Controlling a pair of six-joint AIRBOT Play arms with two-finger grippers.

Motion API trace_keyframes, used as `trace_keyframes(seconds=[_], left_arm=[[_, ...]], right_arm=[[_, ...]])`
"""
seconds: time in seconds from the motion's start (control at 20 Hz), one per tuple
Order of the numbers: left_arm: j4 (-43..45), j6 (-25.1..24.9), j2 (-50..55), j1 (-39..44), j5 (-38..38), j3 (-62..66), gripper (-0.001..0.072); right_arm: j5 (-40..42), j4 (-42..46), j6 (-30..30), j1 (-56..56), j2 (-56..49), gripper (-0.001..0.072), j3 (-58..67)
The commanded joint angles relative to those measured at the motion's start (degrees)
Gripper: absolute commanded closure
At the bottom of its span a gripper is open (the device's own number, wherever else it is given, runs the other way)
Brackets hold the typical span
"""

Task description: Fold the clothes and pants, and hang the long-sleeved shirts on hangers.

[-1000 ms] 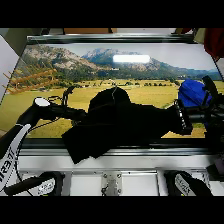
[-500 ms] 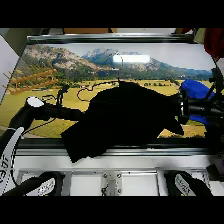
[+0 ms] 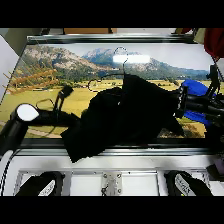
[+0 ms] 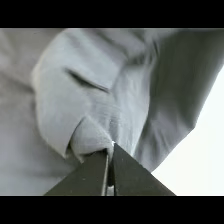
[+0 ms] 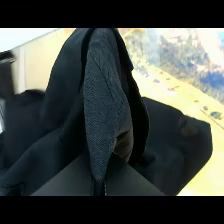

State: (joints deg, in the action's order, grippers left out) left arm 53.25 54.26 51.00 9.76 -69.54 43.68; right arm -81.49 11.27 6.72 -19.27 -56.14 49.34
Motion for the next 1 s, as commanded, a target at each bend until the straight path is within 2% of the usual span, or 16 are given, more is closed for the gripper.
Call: trace_keyframes(seconds=[0.0,0.05,0.1,0.15,0.25,0.4,0.45,0.55,0.65,0.75,0.8,0.9,0.95], left_arm=[[3.6,-0.4,-8.2,7.8,-1.8,-8.4,0.0685],[3.7,-0.1,-10.0,10.1,-1.7,-10.6,0.0420],[3.8,2.5,-11.8,11.7,-0.4,-11.8,0.0092],[4.2,5.6,-13.3,12.0,1.5,-11.8,0.0098],[4.1,7.6,-15.1,9.2,6.0,-10.0,0.0099],[3.2,7.5,-12.0,-0.3,10.8,-7.0,0.0099],[1.2,4.7,-9.3,-3.4,10.8,-6.3,0.0099],[-8.4,-4.9,-2.0,-9.5,11.2,-5.7,0.0099],[-17.2,-6.5,6.1,-14.4,12.2,-5.7,0.0099],[-21.2,-6.5,13.5,-17.0,12.0,-5.7,0.0099],[-21.7,-8.2,16.4,-16.9,11.8,-5.7,0.0099],[-21.9,-15.3,21.0,-14.3,11.1,-5.7,0.0098],[-21.9,-17.1,22.7,-12.4,11.1,-5.7,0.0098]], right_arm=[[0.7,2.0,0.8,0.1,0.0,0.0704,0.0],[0.7,2.0,0.8,0.1,0.0,0.0704,0.0],[0.7,2.0,0.8,0.1,0.0,0.0704,0.0],[0.7,2.0,0.8,0.1,-0.1,0.0703,0.0],[0.7,2.0,0.8,0.1,-0.1,0.0704,0.0],[0.5,2.0,0.8,0.1,-0.1,0.0703,0.0],[0.5,2.0,0.8,0.1,-0.1,0.0703,0.0],[0.5,2.0,0.8,0.1,-0.1,0.0703,0.0],[0.5,2.0,0.9,0.1,-0.1,0.0703,0.0],[0.5,2.0,0.9,0.1,-0.1,0.0703,0.0],[0.5,2.0,0.9,0.1,-0.1,0.0703,0.0],[0.5,2.0,0.9,0.1,-0.1,0.0703,0.0],[0.5,2.0,0.9,0.1,-0.1,0.0703,0.0]])
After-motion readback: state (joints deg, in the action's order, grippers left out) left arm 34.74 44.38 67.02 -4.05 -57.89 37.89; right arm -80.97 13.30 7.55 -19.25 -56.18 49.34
